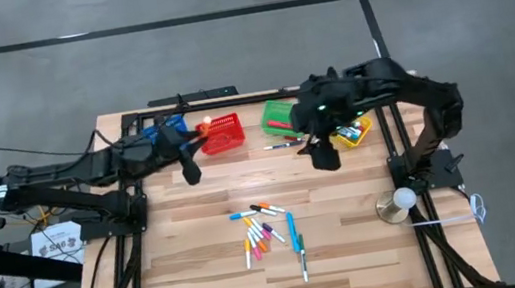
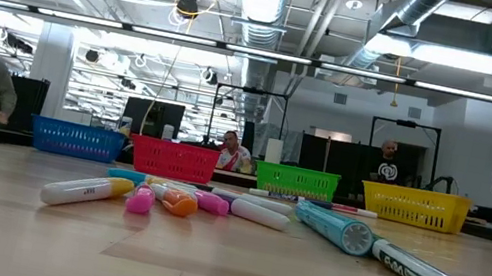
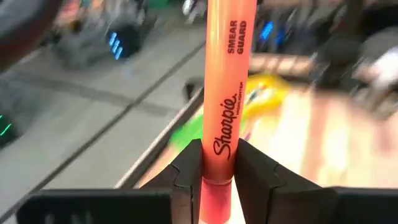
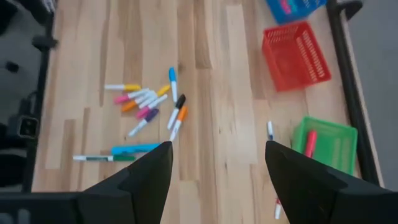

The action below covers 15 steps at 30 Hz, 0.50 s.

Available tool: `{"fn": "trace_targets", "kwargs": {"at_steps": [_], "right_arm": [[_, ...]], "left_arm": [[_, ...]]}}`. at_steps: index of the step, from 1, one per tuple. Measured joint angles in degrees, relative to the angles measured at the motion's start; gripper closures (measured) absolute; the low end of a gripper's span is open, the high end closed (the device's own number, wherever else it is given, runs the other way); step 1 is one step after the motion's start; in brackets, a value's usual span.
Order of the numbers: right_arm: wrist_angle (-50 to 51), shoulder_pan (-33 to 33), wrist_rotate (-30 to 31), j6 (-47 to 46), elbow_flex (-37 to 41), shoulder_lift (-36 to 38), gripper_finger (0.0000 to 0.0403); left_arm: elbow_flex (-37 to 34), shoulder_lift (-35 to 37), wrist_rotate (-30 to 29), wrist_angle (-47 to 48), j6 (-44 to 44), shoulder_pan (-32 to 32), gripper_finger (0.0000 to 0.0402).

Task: Pick & Place Markers
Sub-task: Put the large orange highlighter pen into the blue bin

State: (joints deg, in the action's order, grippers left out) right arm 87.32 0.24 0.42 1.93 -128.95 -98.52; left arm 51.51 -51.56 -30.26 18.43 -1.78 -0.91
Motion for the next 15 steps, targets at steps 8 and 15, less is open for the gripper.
{"fn": "trace_targets", "kwargs": {"at_steps": [8,15], "right_arm": [[2.54,-0.52,-0.02,1.31,-0.05,-6.67,0.0154],[2.69,-1.19,-0.26,1.68,-0.04,-12.23,0.0154]], "left_arm": [[-0.54,-0.95,-2.75,18.7,9.65,7.81,0.0331],[-6.58,-1.57,6.27,22.1,14.99,19.41,0.0331]]}}
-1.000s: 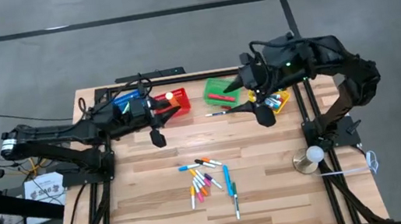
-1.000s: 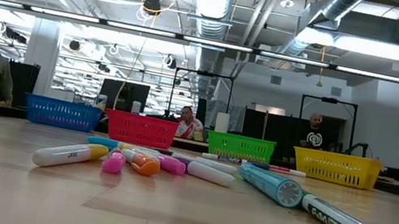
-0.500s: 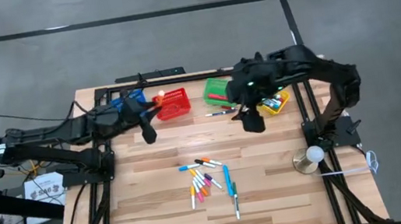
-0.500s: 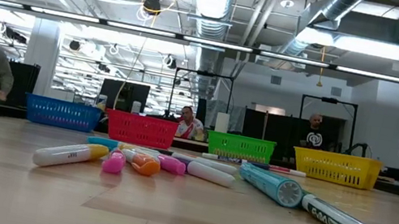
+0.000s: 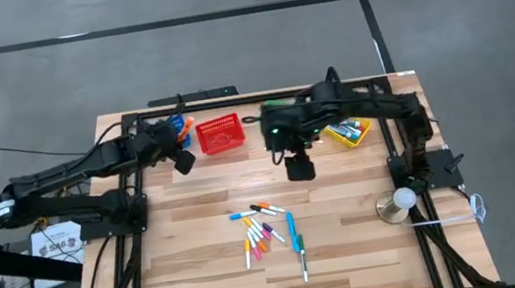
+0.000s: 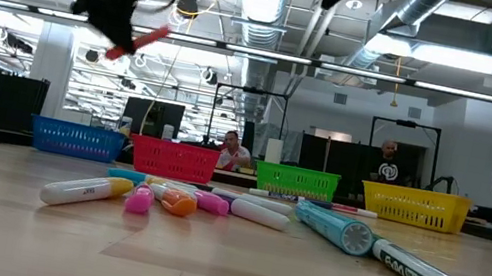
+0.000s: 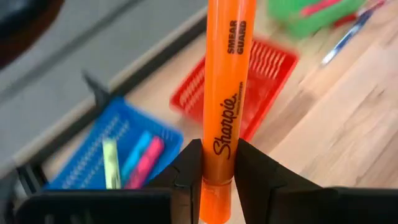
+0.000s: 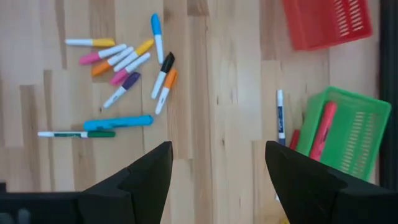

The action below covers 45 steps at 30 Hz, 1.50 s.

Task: Pick & Place Markers
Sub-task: Put the large orange highlighter pen into the blue bin, then put the large blue highlighter pen into the blue bin

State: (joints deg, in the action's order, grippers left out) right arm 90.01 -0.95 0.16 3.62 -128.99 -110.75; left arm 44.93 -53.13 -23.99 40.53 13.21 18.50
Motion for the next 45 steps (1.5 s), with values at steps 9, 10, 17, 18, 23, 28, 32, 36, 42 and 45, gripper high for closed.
{"fn": "trace_targets", "kwargs": {"at_steps": [9,10,17,18,23,28,32,36,42,45], "right_arm": [[0.02,0.03,-0.15,1.5,0.1,-4.26,0.0154],[-0.11,0.06,-0.17,1.49,0.11,-4.67,0.0154],[-0.28,-0.15,-0.15,2.4,4.79,-4.82,0.0154],[-0.27,-0.31,-0.17,2.37,5.5,-4.84,0.0154],[-0.55,-0.35,-0.13,2.24,10.59,-4.84,0.0154],[-1.45,-0.33,-0.13,2.19,15.6,-4.77,0.0154],[-2.57,-0.35,-0.13,2.27,19.2,-4.82,0.0154],[-4.08,-0.35,-0.13,2.24,22.25,-4.82,0.0154],[-5.48,-0.49,-0.15,0.01,25.87,-4.75,0.0154],[-10.09,-1.12,-0.17,-4.45,27.5,-4.7,0.0154]], "left_arm": [[-5.8,-4.14,3.08,0.66,2.36,13.23,0.0331],[-5.8,-5.08,3.04,0.36,2.29,14.3,0.0331],[-5.8,-11.48,1.35,-0.55,-0.83,20.63,0.033],[-5.8,-12.35,0.85,-0.64,-1.19,21.08,0.033],[-5.8,-15.44,-0.09,-1.62,-2.33,22.65,0.032],[-5.8,-16.04,-0.04,-4.79,-5.15,23.01,0.0299],[-5.8,-15.93,0.05,-4.92,-7.29,23.31,0.0271],[-5.8,-15.93,0.03,-4.77,-6.97,23.86,0.0238],[-5.8,-13.85,8.97,-3.89,-4.1,23.45,0.0213],[-5.8,-9.59,16.04,-3.93,1.14,22.33,0.0214]]}}
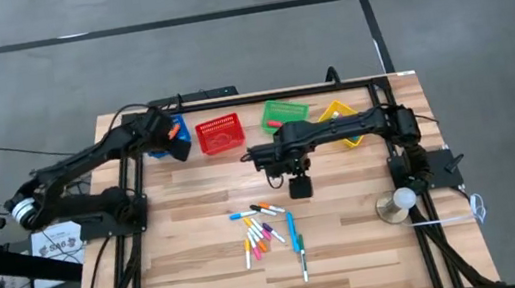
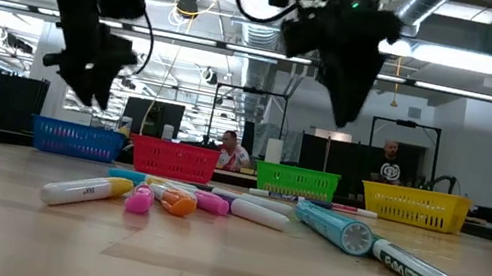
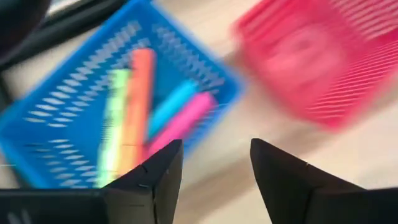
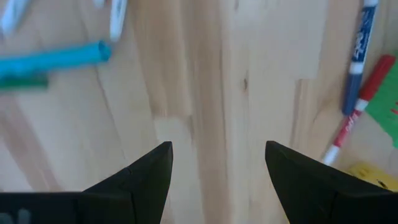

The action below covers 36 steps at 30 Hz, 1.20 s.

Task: Pick & Place Markers
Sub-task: Put the large blue highlighter pen into the blue bin

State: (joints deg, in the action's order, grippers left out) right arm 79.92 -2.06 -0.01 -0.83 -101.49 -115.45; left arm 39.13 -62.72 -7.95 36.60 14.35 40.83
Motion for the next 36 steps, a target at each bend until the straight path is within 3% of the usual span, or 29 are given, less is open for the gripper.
{"fn": "trace_targets", "kwargs": {"at_steps": [5,11,17,20,36], "right_arm": [[-14.31,-0.12,0.22,-6.01,6.88,4.17,0.0154],[-29.92,0.06,2.7,-15.84,20.49,13.09,0.0154],[-41.11,2.66,2.99,-32.23,32.51,19.75,0.0154],[-43.03,4.3,2.29,-39.46,34.17,20.73,0.0154],[-55.57,11.75,5.88,-47.6,34.38,20.58,0.0154]], "left_arm": [[0.0,11.05,5.02,-0.26,6.42,-5.48,0.0229],[0.0,24.54,5.05,-0.94,13.12,-16.14,0.0245],[0.0,31.43,4.96,-2.36,17.34,-26.01,0.025],[0.0,31.63,4.62,-2.6,17.71,-29.73,0.0251],[-0.02,21.52,4.57,-10.17,17.68,-42.93,0.0251]]}}
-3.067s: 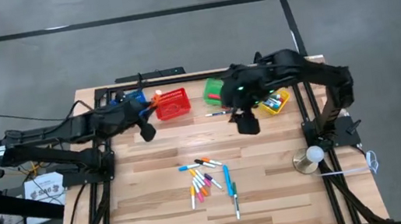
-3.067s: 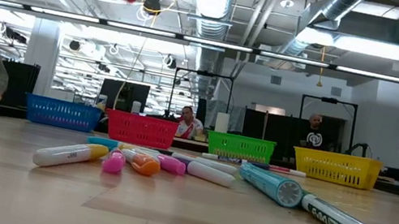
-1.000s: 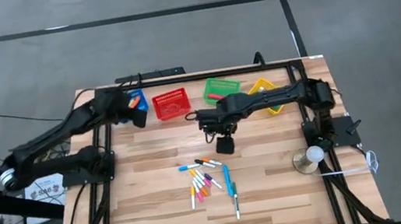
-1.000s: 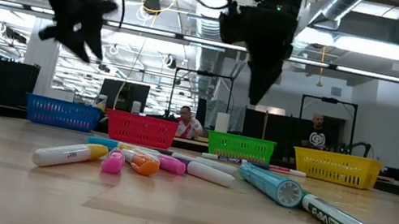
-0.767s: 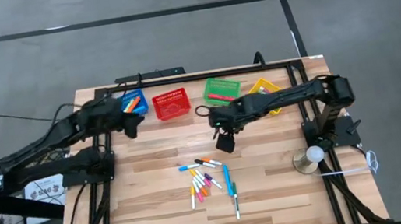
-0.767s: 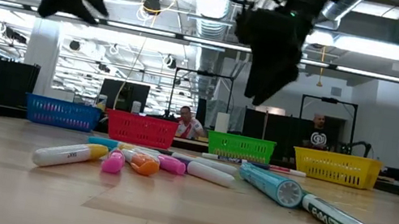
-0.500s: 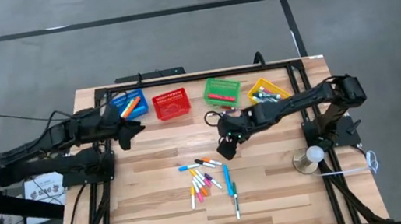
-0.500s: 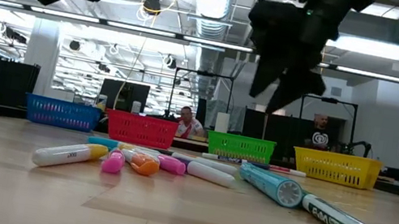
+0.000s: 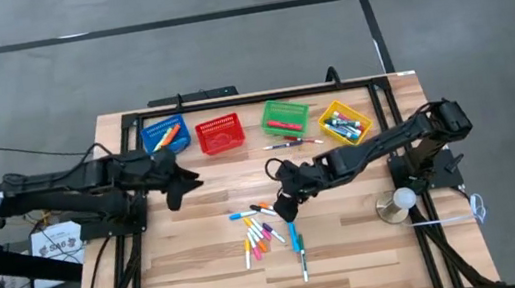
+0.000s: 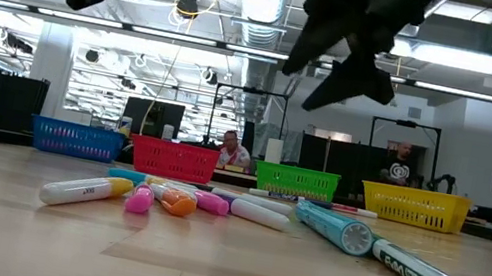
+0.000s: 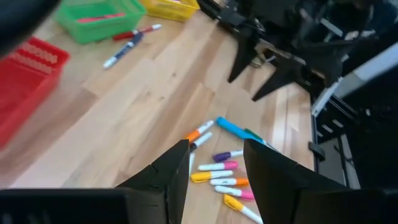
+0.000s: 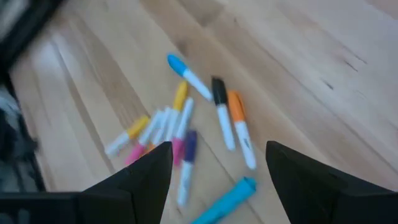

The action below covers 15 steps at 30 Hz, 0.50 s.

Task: Pick & Place Markers
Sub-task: Put the large blue highlighter pen into the blue bin

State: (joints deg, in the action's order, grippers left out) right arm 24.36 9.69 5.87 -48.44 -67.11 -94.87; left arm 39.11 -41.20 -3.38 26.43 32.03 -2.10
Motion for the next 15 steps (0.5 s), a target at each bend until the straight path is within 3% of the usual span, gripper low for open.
{"fn": "trace_targets", "kwargs": {"at_steps": [11,15], "right_arm": [[-7.49,0.21,1.15,-3.34,-0.28,-2.4,0.0154],[-6.37,2.54,3.39,-12.77,-0.08,-4.64,0.0154]], "left_arm": [[-0.02,-4.69,-0.02,-2.73,-0.21,-5.18,0.0251],[-0.02,-4.89,-0.04,-4.03,-0.21,-6.0,0.0251]]}}
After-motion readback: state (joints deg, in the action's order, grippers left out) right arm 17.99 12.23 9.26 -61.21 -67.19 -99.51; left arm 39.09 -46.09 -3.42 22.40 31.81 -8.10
